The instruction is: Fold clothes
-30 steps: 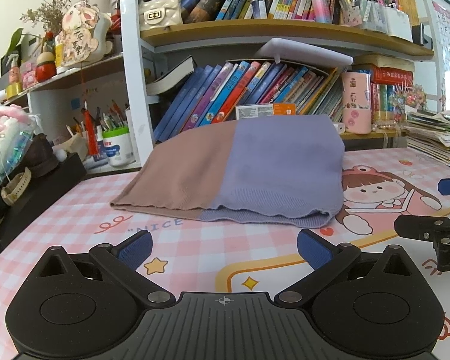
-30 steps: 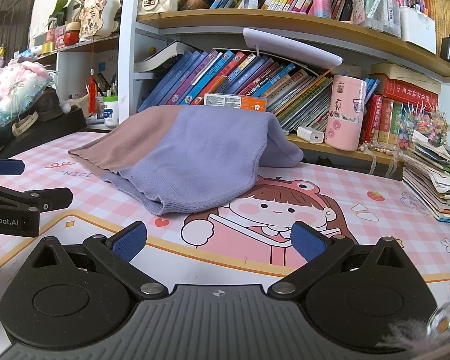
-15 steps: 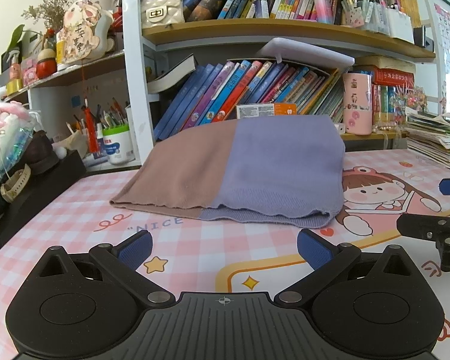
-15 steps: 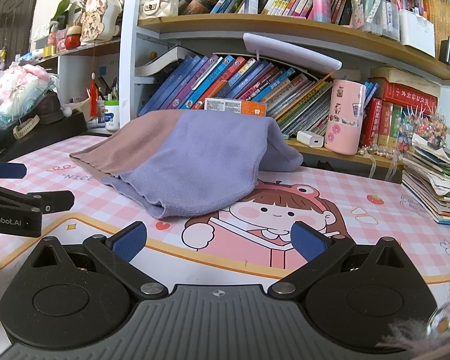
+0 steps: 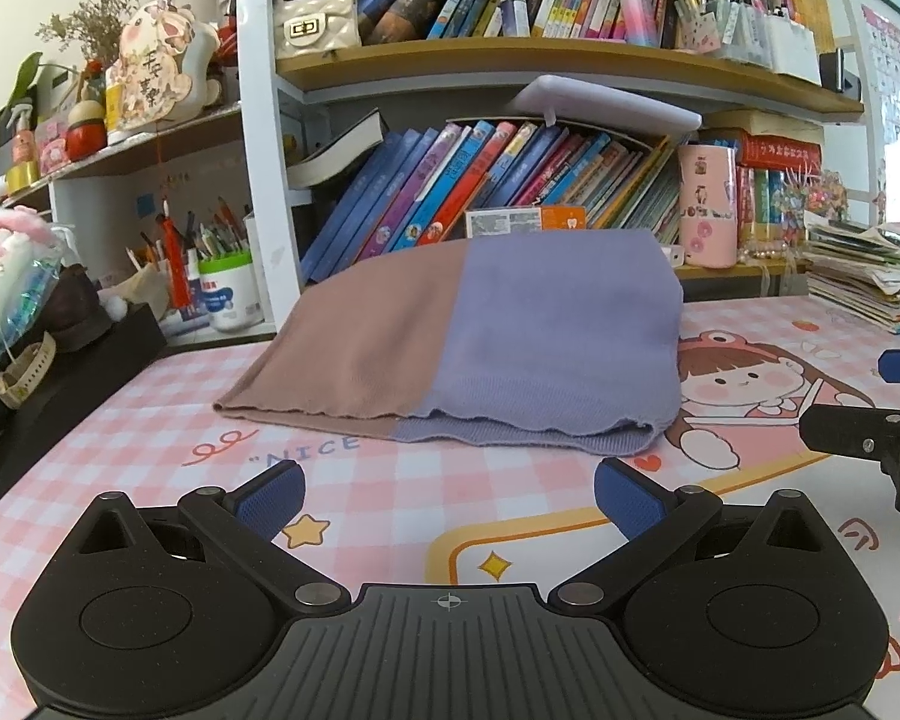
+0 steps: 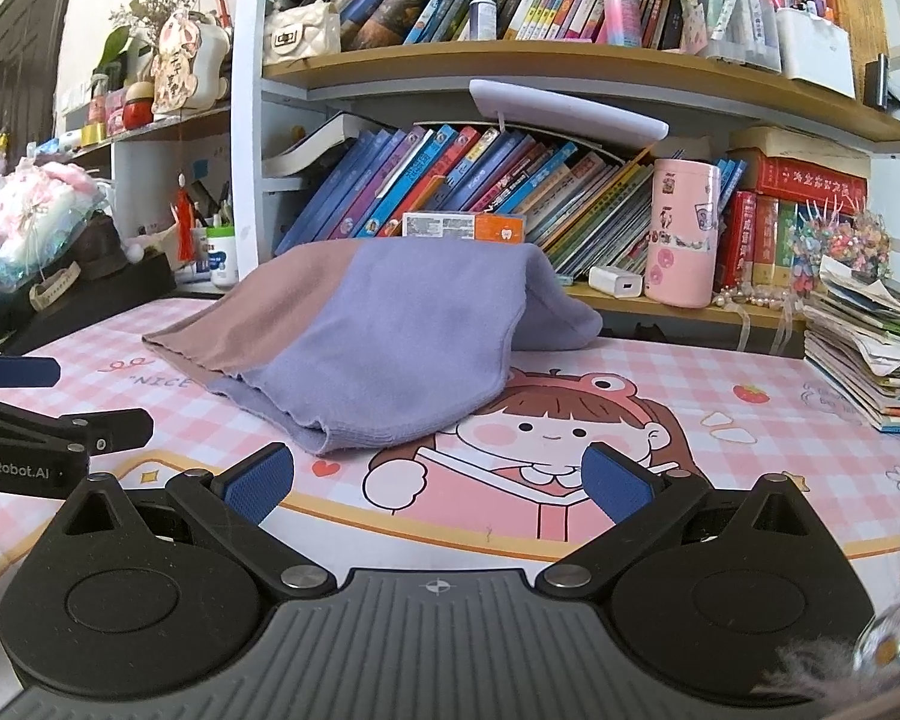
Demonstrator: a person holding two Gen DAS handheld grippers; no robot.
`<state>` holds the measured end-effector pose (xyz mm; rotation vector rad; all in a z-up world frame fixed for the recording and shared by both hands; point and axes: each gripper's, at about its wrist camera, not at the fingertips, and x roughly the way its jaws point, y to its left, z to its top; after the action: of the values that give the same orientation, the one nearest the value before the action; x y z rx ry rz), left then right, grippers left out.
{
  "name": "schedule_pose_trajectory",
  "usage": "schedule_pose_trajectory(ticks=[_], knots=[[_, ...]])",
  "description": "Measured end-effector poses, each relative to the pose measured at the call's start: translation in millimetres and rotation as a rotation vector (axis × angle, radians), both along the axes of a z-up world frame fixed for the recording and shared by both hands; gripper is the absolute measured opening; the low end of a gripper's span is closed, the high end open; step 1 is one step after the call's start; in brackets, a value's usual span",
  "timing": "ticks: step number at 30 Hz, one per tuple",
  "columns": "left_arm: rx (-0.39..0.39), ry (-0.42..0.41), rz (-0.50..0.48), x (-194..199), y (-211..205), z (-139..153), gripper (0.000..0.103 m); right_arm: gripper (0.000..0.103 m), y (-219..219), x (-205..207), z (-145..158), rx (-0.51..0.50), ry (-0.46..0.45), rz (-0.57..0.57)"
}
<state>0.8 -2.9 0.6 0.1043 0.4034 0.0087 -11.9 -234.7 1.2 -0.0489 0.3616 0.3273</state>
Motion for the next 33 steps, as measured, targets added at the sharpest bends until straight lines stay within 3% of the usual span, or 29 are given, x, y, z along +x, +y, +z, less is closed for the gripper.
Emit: schedule_pose_trajectory(ticks=[33], knots=[[-0.013,-0.030,-0.019,-4.4,2.6,1.2,0.103,0.103,6.1,-0.7,-1.1,-0.026,0.011,0.044]])
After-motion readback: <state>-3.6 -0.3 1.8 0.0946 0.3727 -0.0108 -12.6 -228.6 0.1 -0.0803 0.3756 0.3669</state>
